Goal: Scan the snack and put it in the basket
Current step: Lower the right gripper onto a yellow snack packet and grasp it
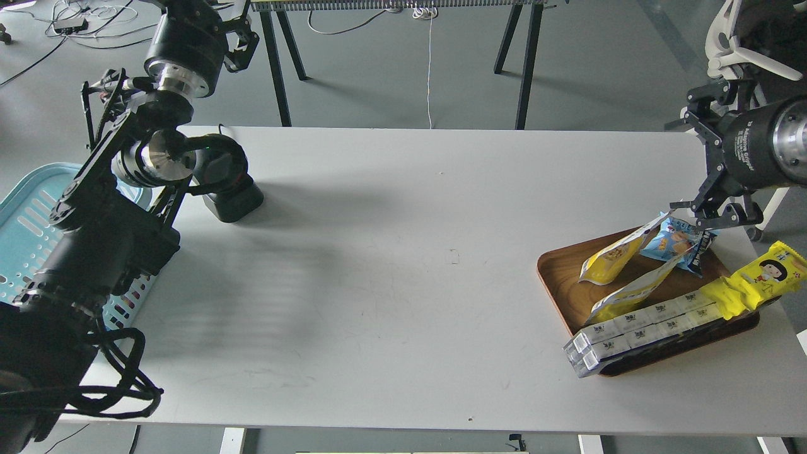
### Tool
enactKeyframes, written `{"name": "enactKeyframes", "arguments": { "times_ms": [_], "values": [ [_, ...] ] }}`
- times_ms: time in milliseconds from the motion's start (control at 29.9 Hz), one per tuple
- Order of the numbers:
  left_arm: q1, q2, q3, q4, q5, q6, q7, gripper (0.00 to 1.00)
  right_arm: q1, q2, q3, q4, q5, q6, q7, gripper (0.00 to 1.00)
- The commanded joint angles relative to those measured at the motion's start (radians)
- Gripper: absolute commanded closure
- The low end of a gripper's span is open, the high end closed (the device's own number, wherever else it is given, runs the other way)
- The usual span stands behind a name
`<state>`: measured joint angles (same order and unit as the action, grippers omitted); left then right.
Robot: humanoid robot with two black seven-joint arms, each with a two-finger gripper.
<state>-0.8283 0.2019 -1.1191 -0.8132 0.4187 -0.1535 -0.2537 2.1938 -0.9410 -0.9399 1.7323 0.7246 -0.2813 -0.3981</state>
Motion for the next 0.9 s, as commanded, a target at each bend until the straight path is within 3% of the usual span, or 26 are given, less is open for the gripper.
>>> {"name": "enactKeyframes", "arguments": {
  "times_ms": [0,535,869],
  "values": [
    [0.0,-0.001,0.002,0.0,0.0,0.002,-0.001,0.0,-0.052,0.007,0.006,-0.006,-0.092,0.001,0.001,0.02],
    [0.005,0.001,0.002,0.0,0.0,0.0,-0.019,0.0,-0.181,0.091,0.021,-0.082,-0.16,-0.002,0.01,0.06],
    [0.005,0.001,0.002,0.0,0.0,0.0,-0.019,0.0,-0.362,0.172,0.167,-0.169,-0.174,-0.032,0.013,0.1]
  ]
}}
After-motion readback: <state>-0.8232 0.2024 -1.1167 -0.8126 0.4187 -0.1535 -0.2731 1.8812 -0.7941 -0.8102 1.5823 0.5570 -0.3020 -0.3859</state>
